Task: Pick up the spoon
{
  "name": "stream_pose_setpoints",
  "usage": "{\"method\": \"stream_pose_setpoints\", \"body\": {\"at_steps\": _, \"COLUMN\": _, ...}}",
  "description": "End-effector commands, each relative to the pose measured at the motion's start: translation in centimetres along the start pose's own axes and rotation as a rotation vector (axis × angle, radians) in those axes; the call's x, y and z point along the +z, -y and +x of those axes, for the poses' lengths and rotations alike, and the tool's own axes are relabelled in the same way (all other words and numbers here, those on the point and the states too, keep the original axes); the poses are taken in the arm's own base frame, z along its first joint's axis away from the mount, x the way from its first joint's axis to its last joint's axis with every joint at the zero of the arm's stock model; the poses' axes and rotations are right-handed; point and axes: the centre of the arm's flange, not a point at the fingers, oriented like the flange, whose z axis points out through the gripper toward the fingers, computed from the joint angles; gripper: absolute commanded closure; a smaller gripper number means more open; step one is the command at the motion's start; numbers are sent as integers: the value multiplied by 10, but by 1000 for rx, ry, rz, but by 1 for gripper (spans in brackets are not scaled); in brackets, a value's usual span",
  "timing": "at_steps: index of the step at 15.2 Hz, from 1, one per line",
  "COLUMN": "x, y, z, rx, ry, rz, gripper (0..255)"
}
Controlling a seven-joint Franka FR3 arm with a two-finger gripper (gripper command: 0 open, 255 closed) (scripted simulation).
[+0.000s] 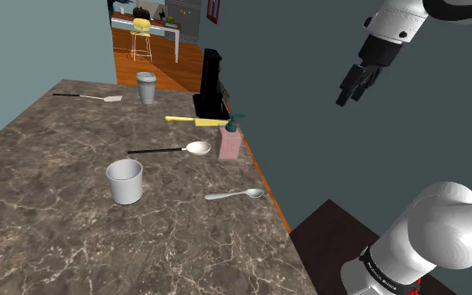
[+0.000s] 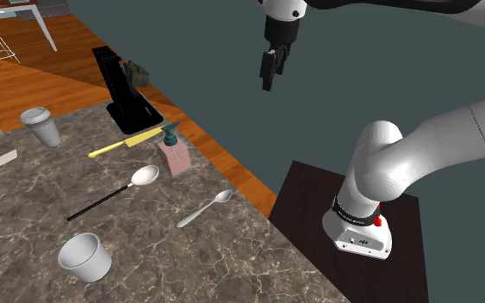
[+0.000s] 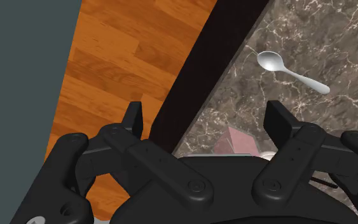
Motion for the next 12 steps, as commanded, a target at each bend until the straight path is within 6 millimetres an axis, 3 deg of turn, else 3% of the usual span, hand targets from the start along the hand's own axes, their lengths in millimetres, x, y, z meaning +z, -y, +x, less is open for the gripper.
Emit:
{"method": "stream_pose_setpoints", "body": {"at_steps": 1, "x": 0, "y": 0, "z": 0, "rx": 0, "ry": 0, "rz": 0, "gripper": 0}}
{"method": "stream_pose_setpoints", "body": {"at_steps": 12, "x": 116, "y": 52, "z": 51, "rx": -308, "ry": -34, "rz": 107, "gripper": 0}}
